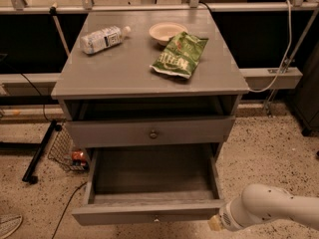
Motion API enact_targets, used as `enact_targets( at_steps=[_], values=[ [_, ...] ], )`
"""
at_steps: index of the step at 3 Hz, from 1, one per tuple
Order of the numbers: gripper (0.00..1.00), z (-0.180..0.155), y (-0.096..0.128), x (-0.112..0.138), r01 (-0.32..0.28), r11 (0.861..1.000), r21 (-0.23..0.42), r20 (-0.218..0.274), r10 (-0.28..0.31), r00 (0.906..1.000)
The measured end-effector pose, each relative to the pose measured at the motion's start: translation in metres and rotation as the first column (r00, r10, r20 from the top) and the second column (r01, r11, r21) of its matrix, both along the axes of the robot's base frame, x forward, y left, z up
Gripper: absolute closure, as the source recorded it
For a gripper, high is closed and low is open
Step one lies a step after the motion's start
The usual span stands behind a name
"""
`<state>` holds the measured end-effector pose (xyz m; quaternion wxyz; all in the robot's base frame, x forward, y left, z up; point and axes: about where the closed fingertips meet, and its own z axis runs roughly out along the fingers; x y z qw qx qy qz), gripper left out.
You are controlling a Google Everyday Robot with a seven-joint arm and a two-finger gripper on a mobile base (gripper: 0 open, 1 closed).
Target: Close middle drawer
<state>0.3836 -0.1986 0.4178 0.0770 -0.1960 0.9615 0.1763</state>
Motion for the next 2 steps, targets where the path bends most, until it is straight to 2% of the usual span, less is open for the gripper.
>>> enact_targets(
  at_steps=[2],
  values=[
    [1.00, -0.0033, 0.0026, 0.0088, -0.013, 1.000, 0.012, 0.018, 0.013, 0.9997]
  ],
)
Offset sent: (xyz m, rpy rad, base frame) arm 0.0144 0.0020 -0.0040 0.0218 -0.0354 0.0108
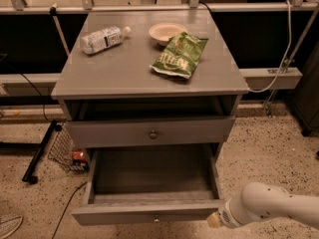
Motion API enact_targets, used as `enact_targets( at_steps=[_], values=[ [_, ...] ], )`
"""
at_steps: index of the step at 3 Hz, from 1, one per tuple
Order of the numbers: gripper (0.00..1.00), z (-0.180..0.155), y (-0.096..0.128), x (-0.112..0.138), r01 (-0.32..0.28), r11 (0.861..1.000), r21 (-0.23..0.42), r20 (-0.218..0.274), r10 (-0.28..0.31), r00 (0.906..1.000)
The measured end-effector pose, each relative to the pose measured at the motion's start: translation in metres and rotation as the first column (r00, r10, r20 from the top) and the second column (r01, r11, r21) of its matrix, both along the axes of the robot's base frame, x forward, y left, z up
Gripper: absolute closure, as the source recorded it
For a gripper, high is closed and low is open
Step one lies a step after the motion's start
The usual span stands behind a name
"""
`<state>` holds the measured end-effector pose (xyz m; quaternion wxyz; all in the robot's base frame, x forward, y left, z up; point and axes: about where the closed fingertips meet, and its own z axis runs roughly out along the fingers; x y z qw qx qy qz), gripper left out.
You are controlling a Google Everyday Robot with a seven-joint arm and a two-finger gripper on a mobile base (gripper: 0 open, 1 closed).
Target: Close middle drawer
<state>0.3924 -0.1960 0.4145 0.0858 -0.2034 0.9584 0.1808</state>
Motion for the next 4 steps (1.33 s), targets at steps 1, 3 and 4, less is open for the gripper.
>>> enact_targets(
  at_steps=[1, 3, 4],
  values=[
    [1.00, -0.004, 0.003, 0.013, -0.023, 1.000, 0.011, 0.023, 0.023, 0.9995],
    [1.00, -0.006, 0.012, 0.050, -0.037, 0.999, 0.020, 0.134, 0.034, 0.9905],
    [1.00, -0.002, 0.017, 0.072, -0.048, 0.999, 0.022, 0.199, 0.042, 0.9791]
  ],
)
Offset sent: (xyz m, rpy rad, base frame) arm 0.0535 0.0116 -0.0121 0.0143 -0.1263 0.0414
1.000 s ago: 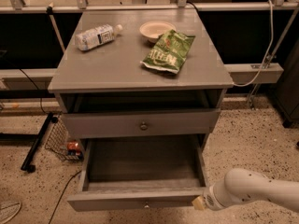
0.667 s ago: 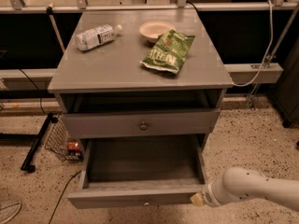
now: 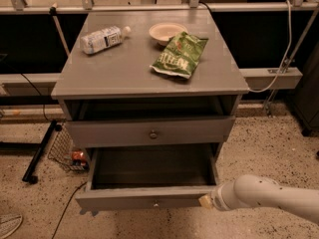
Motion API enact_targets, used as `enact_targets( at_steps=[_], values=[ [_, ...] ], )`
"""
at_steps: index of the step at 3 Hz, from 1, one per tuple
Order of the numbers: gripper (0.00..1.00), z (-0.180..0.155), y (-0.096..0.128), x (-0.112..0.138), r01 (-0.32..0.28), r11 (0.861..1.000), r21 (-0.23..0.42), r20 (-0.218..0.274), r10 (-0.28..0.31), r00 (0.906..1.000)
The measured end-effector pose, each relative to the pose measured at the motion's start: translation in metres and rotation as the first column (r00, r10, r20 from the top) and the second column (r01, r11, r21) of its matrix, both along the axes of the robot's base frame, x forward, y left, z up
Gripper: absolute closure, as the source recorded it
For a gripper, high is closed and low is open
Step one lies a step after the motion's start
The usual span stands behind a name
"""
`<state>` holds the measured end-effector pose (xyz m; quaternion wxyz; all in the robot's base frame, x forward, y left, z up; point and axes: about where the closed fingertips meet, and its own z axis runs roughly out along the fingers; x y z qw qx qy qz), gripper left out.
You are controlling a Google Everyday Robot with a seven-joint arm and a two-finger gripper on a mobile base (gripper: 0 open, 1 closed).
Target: Close middle drawer
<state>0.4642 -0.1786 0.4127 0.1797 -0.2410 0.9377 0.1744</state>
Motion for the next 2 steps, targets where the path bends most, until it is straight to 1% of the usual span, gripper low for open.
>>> enact_targets(
  at_steps=[1, 2],
  values=[
    [1.00, 0.0056, 0.0078, 0.0239, -0.025, 1.000, 0.005, 0.056, 0.025, 0.9981],
    [1.00, 0.0056, 0.0082, 0.0251, -0.026, 1.000, 0.005, 0.061, 0.025, 0.9978]
  ],
)
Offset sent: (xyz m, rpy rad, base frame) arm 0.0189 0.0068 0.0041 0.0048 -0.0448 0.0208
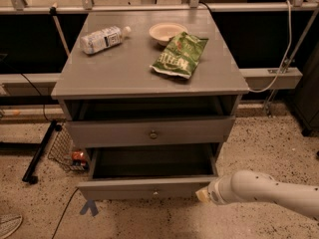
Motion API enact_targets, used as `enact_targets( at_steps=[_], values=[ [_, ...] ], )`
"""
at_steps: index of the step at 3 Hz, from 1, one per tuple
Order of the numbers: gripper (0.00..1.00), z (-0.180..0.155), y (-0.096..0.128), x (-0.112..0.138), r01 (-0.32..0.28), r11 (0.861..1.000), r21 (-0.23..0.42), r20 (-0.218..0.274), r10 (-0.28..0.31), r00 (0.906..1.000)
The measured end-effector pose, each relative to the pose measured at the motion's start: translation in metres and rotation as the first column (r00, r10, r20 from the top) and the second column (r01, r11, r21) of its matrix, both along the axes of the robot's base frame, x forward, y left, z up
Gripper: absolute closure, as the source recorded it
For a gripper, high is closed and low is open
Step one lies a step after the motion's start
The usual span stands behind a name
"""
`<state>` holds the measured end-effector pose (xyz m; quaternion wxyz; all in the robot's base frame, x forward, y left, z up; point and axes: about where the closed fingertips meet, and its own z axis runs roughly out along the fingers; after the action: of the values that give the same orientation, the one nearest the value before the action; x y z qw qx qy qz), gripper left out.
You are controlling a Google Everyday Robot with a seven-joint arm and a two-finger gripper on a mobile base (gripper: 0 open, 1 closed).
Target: Close middle drawer
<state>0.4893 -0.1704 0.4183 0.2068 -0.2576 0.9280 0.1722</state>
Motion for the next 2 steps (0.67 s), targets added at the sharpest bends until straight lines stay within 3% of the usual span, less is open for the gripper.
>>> enact_targets(
  at_steps=[2],
  values=[
    [1.00, 0.003, 0.001, 0.028, -0.019, 1.000, -0.008, 0.084, 0.020, 0.9963]
  ],
)
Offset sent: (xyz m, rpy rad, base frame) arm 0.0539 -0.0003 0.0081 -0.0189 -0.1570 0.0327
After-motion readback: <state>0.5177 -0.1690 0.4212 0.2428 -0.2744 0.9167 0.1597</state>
